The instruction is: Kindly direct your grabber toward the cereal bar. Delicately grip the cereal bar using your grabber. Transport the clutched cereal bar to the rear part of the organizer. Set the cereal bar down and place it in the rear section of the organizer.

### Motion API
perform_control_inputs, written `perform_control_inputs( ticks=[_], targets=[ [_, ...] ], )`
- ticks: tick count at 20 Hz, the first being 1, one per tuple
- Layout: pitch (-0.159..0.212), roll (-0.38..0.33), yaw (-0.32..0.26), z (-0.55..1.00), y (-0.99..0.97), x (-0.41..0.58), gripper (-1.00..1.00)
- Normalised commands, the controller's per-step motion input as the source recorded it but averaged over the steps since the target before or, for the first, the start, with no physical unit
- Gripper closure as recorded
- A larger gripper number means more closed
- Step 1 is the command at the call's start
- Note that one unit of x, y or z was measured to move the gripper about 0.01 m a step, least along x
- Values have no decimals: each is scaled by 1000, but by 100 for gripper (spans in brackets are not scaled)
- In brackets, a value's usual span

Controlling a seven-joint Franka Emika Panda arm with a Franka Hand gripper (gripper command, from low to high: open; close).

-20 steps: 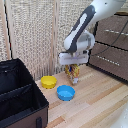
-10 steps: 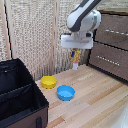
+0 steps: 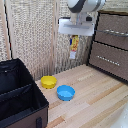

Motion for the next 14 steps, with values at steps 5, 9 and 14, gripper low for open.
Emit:
perform_control_inputs(
  ticks=[5, 9, 14],
  targets=[
    [-45, 0, -131, 888, 586, -2, 100],
    [-27, 0, -181, 598, 518, -3, 100],
    [14, 1, -144, 283, 637, 0, 100]
  ],
)
